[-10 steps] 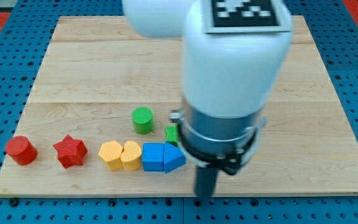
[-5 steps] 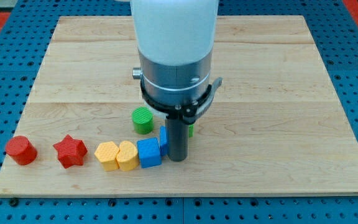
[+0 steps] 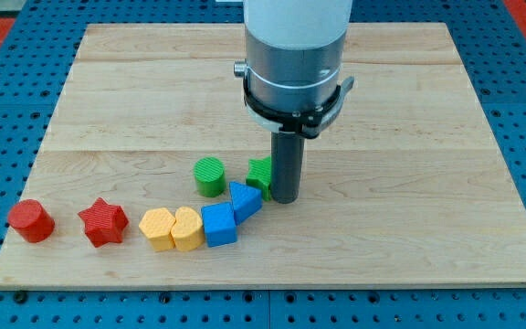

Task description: Move the green star and triangle close to the green circle

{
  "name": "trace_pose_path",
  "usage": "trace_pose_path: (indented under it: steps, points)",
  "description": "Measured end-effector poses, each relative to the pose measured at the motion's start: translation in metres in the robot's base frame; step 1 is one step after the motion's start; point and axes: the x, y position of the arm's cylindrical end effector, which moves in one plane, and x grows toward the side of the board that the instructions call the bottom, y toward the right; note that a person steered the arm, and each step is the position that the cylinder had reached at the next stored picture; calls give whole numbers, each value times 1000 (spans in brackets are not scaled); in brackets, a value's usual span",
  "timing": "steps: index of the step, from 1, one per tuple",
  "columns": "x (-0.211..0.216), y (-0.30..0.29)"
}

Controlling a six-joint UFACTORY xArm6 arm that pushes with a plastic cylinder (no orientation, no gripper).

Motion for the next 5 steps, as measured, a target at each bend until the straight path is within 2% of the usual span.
trace_pose_path:
  steps: [3,4,5]
  points:
    - [-33,-9]
    - [-73,-10]
    - [-80,-66]
